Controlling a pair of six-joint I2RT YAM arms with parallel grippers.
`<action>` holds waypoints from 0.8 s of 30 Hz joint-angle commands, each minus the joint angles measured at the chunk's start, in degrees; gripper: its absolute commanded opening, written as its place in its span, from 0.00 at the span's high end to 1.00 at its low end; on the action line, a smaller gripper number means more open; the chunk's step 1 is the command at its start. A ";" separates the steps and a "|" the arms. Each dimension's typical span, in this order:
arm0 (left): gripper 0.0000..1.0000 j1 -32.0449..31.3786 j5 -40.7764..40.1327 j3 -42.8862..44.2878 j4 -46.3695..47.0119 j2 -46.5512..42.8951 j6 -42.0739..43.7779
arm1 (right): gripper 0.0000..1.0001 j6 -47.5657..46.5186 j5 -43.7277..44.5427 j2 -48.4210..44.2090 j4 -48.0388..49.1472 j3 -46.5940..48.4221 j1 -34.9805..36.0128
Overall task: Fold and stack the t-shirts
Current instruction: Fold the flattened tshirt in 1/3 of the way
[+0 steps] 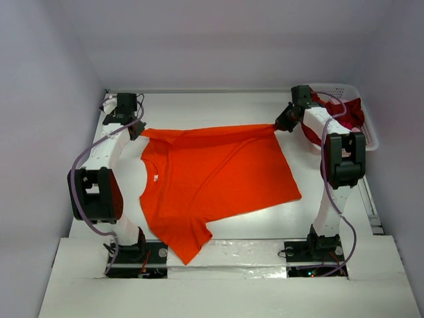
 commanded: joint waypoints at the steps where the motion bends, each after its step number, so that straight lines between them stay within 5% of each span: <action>1: 1.00 0.44 -0.86 -1.04 -1.45 -2.91 -1.32 | 1.00 -2.17 -0.45 -2.34 1.28 0.25 1.00; 24: 1.00 0.97 3.27 -5.17 -4.97 -10.11 -1.67 | 1.00 -4.19 1.14 -8.93 1.37 -6.34 2.58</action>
